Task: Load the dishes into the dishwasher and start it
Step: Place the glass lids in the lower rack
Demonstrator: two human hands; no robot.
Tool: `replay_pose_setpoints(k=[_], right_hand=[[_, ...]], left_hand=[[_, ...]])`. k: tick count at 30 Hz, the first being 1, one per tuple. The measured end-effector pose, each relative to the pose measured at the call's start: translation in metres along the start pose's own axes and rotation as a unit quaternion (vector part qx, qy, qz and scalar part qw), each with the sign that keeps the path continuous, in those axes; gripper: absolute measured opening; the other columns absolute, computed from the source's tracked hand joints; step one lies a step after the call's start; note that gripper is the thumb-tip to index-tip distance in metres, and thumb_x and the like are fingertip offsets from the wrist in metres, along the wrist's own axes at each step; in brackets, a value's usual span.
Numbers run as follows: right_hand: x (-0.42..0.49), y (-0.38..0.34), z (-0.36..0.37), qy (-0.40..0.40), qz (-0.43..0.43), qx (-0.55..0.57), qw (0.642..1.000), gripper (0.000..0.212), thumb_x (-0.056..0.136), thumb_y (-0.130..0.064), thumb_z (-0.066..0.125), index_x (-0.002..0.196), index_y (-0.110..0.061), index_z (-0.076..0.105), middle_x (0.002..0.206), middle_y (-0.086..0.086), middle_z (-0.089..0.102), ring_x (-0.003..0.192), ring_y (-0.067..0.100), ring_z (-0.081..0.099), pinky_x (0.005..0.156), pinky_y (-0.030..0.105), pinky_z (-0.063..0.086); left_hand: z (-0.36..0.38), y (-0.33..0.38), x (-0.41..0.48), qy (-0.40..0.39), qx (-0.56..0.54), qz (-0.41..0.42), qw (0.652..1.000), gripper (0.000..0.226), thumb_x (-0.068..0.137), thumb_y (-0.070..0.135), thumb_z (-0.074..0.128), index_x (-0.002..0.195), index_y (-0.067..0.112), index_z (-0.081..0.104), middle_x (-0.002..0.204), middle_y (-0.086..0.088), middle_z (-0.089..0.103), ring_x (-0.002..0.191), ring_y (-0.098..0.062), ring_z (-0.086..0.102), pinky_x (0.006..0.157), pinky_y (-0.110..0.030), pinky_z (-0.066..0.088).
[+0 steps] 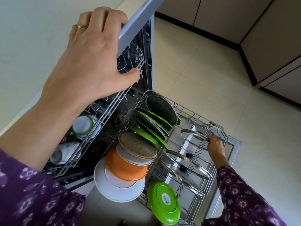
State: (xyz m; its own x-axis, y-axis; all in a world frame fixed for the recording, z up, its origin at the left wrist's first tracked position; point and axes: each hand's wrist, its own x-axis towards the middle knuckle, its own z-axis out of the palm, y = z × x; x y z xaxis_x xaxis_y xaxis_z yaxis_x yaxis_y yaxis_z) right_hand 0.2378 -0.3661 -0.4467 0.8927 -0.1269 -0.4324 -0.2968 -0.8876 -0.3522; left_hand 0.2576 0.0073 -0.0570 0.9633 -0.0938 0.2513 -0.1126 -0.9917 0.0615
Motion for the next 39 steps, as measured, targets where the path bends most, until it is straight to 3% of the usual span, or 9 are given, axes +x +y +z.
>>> replay_pose_setpoints(k=[6, 13, 17, 23, 27, 30, 32, 36, 39], right_hand=[[0.007, -0.001, -0.008, -0.058, -0.001, -0.031, 0.998, 0.030, 0.085, 0.006, 0.057, 0.113, -0.005, 0.057, 0.096, 0.016, 0.062, 0.077, 0.022, 0.061, 0.072, 0.036, 0.057], [-0.034, -0.046, -0.038, -0.019, 0.034, -0.037, 0.999, 0.046, 0.085, -0.003, 0.060, 0.128, -0.001, 0.041, 0.123, 0.020, 0.049, 0.112, 0.032, 0.049, 0.093, 0.038, 0.047], [-0.076, -0.110, -0.079, -0.012, -0.026, -0.025, 0.999, 0.045, 0.090, -0.008, 0.058, 0.132, -0.004, 0.042, 0.131, 0.016, 0.045, 0.110, 0.024, 0.048, 0.088, 0.024, 0.048], [-0.167, -0.224, -0.143, 0.051, -0.137, 0.072, 0.987, 0.035, 0.091, -0.014, 0.057, 0.124, -0.005, 0.053, 0.129, 0.013, 0.053, 0.108, 0.025, 0.058, 0.098, 0.037, 0.048], [-0.246, -0.299, -0.185, 0.117, -0.232, 0.113, 0.959, 0.027, 0.090, -0.012, 0.058, 0.115, -0.004, 0.060, 0.117, 0.010, 0.061, 0.105, 0.022, 0.058, 0.090, 0.019, 0.040], [-0.303, -0.358, -0.201, 0.137, -0.303, 0.143, 0.932, 0.024, 0.089, -0.014, 0.059, 0.112, -0.009, 0.061, 0.111, 0.007, 0.063, 0.087, 0.022, 0.062, 0.082, 0.028, 0.051], [-0.342, -0.404, -0.203, 0.117, -0.348, 0.154, 0.917, 0.022, 0.088, -0.014, 0.060, 0.109, -0.011, 0.062, 0.108, 0.003, 0.064, 0.085, 0.018, 0.061, 0.081, 0.029, 0.051], [-0.422, -0.498, -0.183, 0.021, -0.413, 0.149, 0.898, 0.021, 0.086, -0.015, 0.063, 0.106, -0.008, 0.065, 0.105, 0.004, 0.066, 0.093, 0.014, 0.059, 0.090, 0.032, 0.048], [-0.486, -0.561, -0.151, -0.102, -0.429, 0.117, 0.890, 0.028, 0.085, -0.023, 0.066, 0.107, -0.006, 0.065, 0.101, 0.006, 0.067, 0.094, 0.017, 0.061, 0.086, 0.022, 0.044]], left_hand=[[0.000, -0.003, 0.001, 0.014, 0.004, 0.009, 1.000, 0.081, 0.067, 0.048, 0.063, 0.132, 0.006, 0.038, 0.127, -0.017, 0.041, 0.119, -0.035, 0.036, 0.100, -0.046, 0.031], [-0.002, -0.002, 0.000, 0.019, -0.002, 0.021, 1.000, 0.080, 0.070, 0.046, 0.068, 0.132, 0.005, 0.037, 0.128, -0.015, 0.041, 0.119, -0.033, 0.038, 0.101, -0.044, 0.033], [-0.005, -0.002, 0.002, 0.018, -0.033, 0.018, 0.999, 0.074, 0.072, 0.046, 0.067, 0.129, 0.006, 0.039, 0.126, -0.012, 0.043, 0.117, -0.029, 0.042, 0.102, -0.042, 0.038], [-0.041, -0.009, -0.032, 0.040, -0.244, -0.063, 0.967, 0.044, 0.083, 0.022, 0.065, 0.121, 0.006, 0.050, 0.112, -0.007, 0.050, 0.092, -0.015, 0.047, 0.088, -0.027, 0.045], [-0.083, -0.036, -0.103, 0.039, -0.293, -0.130, 0.946, 0.046, 0.084, 0.018, 0.064, 0.126, 0.006, 0.049, 0.123, -0.011, 0.051, 0.110, -0.023, 0.053, 0.096, -0.028, 0.039], [-0.121, -0.067, -0.172, 0.046, -0.286, -0.170, 0.942, 0.048, 0.084, 0.028, 0.057, 0.127, 0.008, 0.049, 0.125, -0.009, 0.053, 0.118, -0.024, 0.050, 0.100, -0.030, 0.037], [-0.149, -0.092, -0.227, 0.057, -0.281, -0.195, 0.938, 0.048, 0.083, 0.033, 0.054, 0.125, 0.011, 0.051, 0.124, -0.004, 0.054, 0.116, -0.021, 0.051, 0.098, -0.027, 0.038], [-0.187, -0.129, -0.347, 0.053, -0.256, -0.245, 0.934, 0.039, 0.084, 0.033, 0.054, 0.120, 0.018, 0.054, 0.118, 0.006, 0.055, 0.112, -0.008, 0.048, 0.096, -0.004, 0.023], [-0.201, -0.147, -0.427, 0.048, -0.249, -0.266, 0.930, 0.037, 0.081, 0.035, 0.052, 0.114, 0.021, 0.056, 0.112, 0.010, 0.056, 0.107, -0.006, 0.051, 0.097, -0.006, 0.027]])
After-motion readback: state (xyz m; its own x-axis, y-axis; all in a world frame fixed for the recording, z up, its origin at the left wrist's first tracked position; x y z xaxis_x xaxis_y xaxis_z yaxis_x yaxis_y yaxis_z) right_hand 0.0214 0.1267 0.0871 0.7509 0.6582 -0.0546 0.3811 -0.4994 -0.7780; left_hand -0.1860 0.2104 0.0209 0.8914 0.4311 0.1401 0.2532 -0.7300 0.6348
